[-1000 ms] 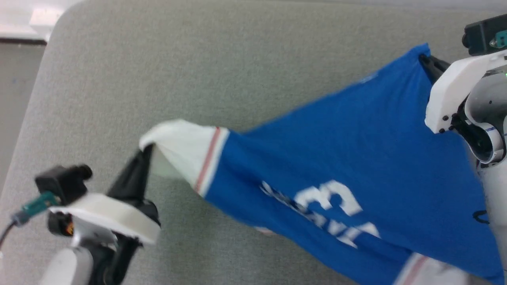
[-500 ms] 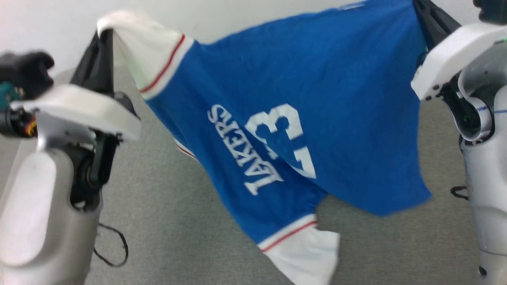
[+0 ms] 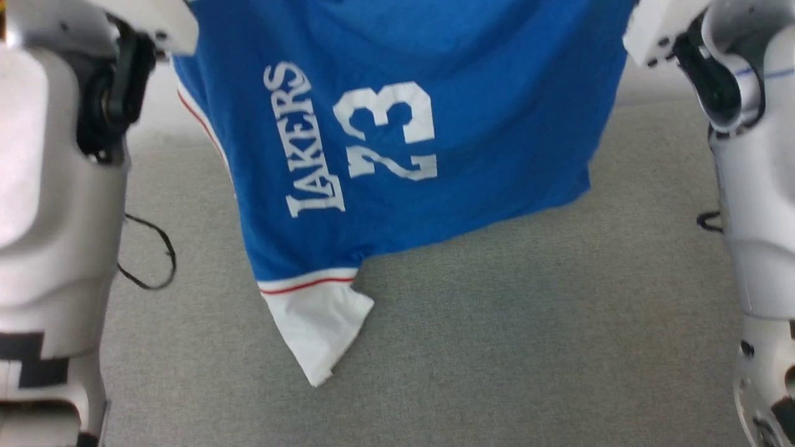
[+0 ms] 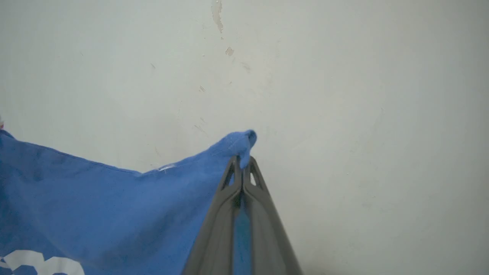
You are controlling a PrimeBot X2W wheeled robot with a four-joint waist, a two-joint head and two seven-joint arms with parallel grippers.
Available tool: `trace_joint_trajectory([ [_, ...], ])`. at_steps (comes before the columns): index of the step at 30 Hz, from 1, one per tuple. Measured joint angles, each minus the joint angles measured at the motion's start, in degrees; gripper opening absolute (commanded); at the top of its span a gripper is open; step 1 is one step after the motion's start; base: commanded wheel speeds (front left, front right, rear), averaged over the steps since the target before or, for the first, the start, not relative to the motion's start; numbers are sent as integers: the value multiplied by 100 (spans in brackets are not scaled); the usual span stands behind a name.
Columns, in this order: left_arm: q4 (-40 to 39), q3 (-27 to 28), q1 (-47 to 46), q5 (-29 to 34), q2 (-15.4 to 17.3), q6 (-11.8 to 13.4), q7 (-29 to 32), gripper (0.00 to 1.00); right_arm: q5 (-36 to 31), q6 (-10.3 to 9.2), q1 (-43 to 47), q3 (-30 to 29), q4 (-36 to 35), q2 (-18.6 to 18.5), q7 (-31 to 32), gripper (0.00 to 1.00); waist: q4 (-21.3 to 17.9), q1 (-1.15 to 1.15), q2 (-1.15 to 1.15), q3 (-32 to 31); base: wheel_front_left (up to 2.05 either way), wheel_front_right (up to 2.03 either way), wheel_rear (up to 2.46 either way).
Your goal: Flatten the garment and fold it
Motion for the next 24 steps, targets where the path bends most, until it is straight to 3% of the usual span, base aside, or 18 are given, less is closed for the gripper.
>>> trace_joint_trajectory([
  [15,1427,-98,-2231,582,253,-59,-448,0,-883,0,-1877,-46,1486,358,-646,0,-278,2,0,786,0,0,0],
  [24,1663,-149,-3562,691,147,-380,-1376,0,-1717,0,-2859,-519,1724,416,-1248,0,-334,3,0,1724,0,0,0],
])
